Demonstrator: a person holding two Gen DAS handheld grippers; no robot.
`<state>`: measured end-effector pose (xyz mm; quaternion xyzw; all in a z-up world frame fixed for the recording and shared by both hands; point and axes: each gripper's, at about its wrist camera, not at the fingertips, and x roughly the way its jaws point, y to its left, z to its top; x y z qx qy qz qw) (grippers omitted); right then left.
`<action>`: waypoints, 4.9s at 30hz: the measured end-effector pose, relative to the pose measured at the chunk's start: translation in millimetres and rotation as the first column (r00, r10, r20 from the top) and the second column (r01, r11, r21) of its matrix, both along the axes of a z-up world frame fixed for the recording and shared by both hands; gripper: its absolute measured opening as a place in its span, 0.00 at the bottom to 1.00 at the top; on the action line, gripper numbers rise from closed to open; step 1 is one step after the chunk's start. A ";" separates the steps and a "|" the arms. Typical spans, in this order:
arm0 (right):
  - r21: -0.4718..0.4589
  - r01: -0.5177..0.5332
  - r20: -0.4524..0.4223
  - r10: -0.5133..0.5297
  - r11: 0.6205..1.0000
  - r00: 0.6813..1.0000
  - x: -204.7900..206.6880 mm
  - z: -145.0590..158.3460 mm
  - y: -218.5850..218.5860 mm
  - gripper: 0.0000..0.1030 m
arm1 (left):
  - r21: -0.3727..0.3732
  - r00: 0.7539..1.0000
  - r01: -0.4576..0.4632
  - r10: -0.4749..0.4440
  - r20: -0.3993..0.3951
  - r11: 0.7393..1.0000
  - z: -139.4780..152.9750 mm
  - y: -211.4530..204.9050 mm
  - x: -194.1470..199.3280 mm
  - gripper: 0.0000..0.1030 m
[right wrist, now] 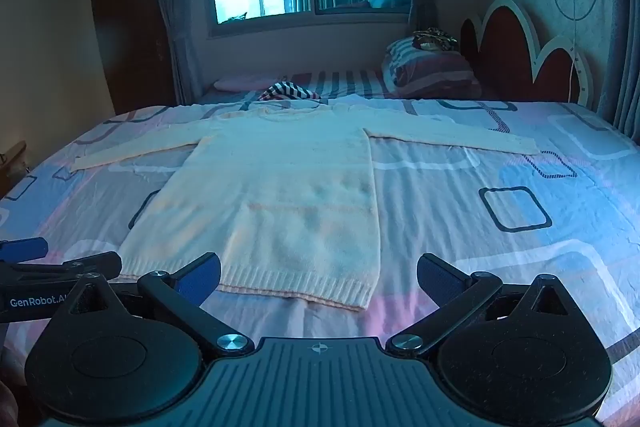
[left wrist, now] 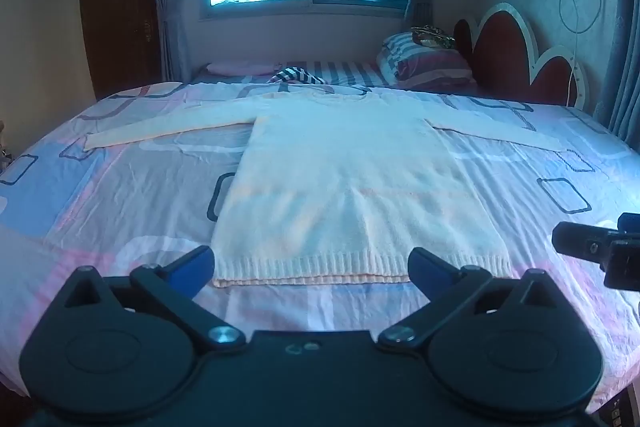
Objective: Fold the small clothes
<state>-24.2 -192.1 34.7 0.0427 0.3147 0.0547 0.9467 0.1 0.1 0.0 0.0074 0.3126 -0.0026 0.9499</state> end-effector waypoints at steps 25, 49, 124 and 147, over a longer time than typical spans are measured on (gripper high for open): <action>-0.011 -0.008 0.005 0.008 1.000 1.000 5.6 -0.9 4.8 1.00 | 0.005 1.000 -0.005 0.005 -0.009 1.000 -0.5 5.4 2.1 0.99; -0.013 -0.013 0.009 0.013 1.000 1.000 5.1 1.9 11.6 1.00 | -0.003 1.000 -0.020 0.020 -0.008 1.000 -0.6 15.0 1.7 0.99; -0.006 0.107 0.023 -0.107 0.994 0.994 47.4 3.5 -29.7 1.00 | -0.065 0.998 0.067 -0.065 0.023 0.996 3.7 4.1 53.6 0.99; 0.099 0.282 0.104 -0.292 0.954 0.951 218.9 -23.0 -158.5 0.99 | 0.037 0.999 -0.037 0.038 -0.021 0.999 -26.8 9.0 225.6 0.86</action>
